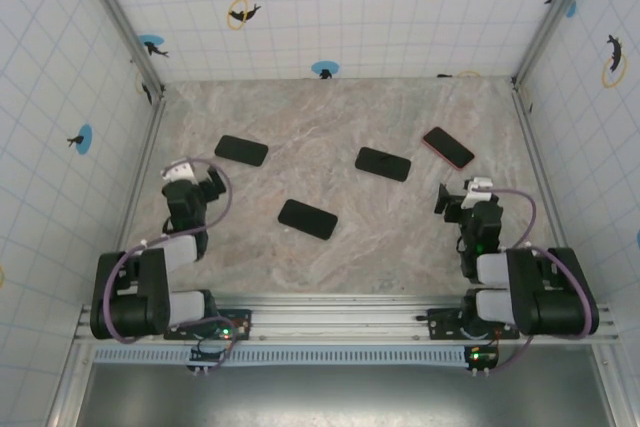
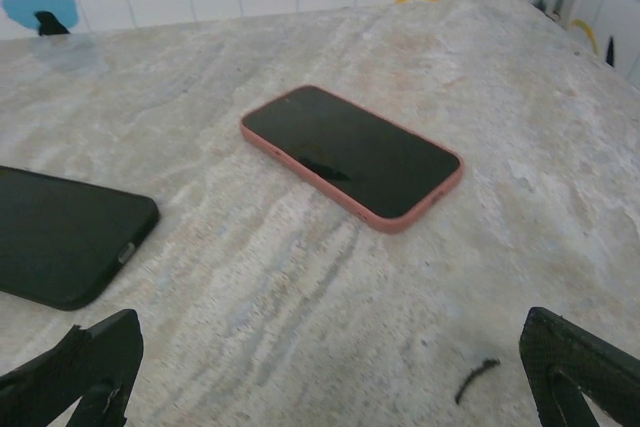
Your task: Take the phone out of the phone case
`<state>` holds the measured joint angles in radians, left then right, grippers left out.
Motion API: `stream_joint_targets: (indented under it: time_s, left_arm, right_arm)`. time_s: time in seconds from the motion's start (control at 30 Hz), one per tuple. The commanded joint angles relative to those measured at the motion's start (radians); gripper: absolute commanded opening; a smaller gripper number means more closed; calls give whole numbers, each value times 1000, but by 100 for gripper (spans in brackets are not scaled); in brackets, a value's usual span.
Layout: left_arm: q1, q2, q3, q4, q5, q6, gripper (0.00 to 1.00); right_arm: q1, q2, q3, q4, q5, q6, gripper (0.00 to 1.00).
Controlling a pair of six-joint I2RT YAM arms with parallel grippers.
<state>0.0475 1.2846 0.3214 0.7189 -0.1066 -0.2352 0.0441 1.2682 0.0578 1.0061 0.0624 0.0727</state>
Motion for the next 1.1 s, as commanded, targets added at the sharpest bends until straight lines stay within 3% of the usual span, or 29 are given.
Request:
stream_joint_targets:
  time_s: [0.0, 0.07, 0.17, 0.33, 0.5, 0.8, 1.07]
  left_arm:
    - [-11, -5, 126, -339, 0, -201, 98]
    - [-46, 8, 192, -453, -41, -274, 98]
    - [-92, 9, 221, -489, -22, -362, 98]
    - [-176, 61, 320, -626, -107, -542, 98]
    - [-241, 171, 458, -789, -253, -666, 98]
    - [-250, 377, 656, -929, -289, -785, 98]
    - [-278, 604, 979, -1101, -348, -815, 98]
  right_arm:
    - [4, -64, 80, -152, -89, 19, 99]
    - [15, -86, 143, -251, -166, 24, 99]
    - [47, -85, 234, -378, -284, 17, 99]
    - [131, -66, 378, -593, -364, -14, 99]
    - [250, -35, 486, -727, -359, -32, 99]
    - [431, 61, 603, -796, -274, -54, 99]
    - [514, 161, 677, -814, -207, -73, 99]
